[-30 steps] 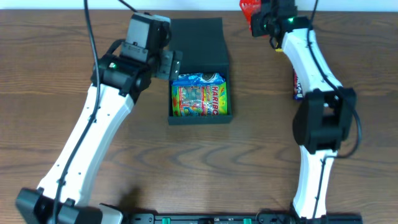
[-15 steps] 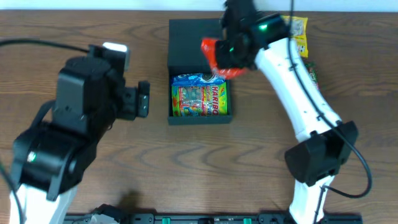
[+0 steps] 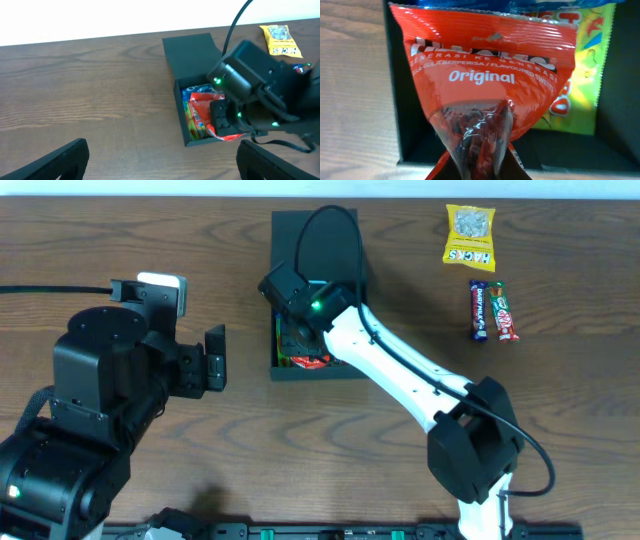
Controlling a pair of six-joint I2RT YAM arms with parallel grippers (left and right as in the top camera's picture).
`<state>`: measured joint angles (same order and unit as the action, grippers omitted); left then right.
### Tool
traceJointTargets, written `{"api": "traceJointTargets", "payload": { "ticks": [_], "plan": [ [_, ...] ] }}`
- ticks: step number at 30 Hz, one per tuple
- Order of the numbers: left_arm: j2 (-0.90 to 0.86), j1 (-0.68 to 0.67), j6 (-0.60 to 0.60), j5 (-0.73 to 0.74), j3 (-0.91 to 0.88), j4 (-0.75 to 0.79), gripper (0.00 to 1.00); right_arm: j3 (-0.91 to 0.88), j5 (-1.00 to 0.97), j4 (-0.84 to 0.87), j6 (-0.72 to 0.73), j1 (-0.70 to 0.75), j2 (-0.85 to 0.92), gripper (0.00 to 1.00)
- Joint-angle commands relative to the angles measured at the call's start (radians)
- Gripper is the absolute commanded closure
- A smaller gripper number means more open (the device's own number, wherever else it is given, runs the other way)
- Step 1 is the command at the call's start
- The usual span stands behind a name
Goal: Pack container
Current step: 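Lower the red candy bag into the box and release it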
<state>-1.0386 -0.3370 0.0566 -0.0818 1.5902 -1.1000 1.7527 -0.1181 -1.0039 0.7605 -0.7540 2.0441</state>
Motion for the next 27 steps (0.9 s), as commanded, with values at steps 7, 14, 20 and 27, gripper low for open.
{"api": "traceJointTargets", "payload": {
  "ticks": [7, 14, 20, 27],
  "plan": [
    [0.001, 0.003, 0.018, 0.004, -0.003, 0.002, 0.05, -0.079, -0.048, 0.156, 0.000, 0.000, -0.002, 0.76],
    [0.001, 0.003, 0.018, 0.000, -0.003, 0.002, 0.05, -0.050, 0.029, 0.174, -0.056, 0.008, -0.029, 0.24],
    [0.001, 0.003, 0.018, 0.000, -0.003, 0.001, 0.05, -0.050, 0.029, 0.175, -0.117, 0.018, -0.114, 0.75],
    [0.001, 0.003, 0.018, 0.000, -0.003, 0.000, 0.05, -0.053, 0.042, 0.125, -0.186, 0.027, -0.085, 0.99]
  ]
}}
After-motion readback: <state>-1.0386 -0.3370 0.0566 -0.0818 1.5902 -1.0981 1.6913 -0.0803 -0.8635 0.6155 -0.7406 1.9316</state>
